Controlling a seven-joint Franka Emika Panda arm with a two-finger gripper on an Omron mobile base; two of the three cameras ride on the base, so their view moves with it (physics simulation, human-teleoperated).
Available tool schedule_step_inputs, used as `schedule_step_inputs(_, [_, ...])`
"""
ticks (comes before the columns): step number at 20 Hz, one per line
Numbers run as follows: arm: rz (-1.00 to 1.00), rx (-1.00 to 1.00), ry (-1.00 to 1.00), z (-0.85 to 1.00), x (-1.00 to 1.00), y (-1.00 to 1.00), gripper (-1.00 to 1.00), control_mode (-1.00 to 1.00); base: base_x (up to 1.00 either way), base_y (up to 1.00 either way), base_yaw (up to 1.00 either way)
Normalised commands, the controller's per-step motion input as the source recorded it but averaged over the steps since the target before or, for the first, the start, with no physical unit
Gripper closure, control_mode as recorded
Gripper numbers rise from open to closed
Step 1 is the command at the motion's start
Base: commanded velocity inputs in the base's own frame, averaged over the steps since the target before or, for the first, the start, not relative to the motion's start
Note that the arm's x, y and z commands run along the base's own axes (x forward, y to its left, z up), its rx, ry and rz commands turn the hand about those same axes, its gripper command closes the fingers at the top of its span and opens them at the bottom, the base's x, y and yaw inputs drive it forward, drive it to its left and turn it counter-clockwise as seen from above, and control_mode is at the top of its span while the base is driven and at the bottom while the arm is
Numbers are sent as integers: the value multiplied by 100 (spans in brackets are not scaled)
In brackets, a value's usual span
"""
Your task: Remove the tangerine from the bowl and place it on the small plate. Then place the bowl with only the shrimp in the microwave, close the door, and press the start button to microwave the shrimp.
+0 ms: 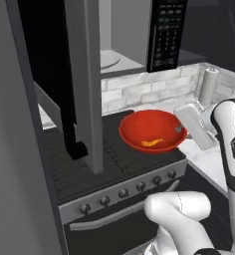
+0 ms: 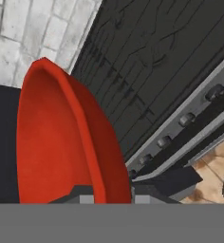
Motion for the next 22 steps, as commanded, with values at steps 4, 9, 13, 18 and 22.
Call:
schedule_step_inputs(4, [0, 0, 0, 0, 0, 0, 100, 100, 36, 7, 11])
schedule_step_inputs(9, [0, 0, 0, 0, 0, 0, 100, 100, 67, 13, 9])
schedule_step_inputs(13, [0, 0, 0, 0, 0, 0, 100, 100, 55, 12, 20])
schedule_step_inputs(18, [0, 0, 0, 0, 0, 0, 100, 100, 20, 9, 35])
schedule_step_inputs(22, [0, 0, 0, 0, 0, 0, 100, 100, 21, 8, 41])
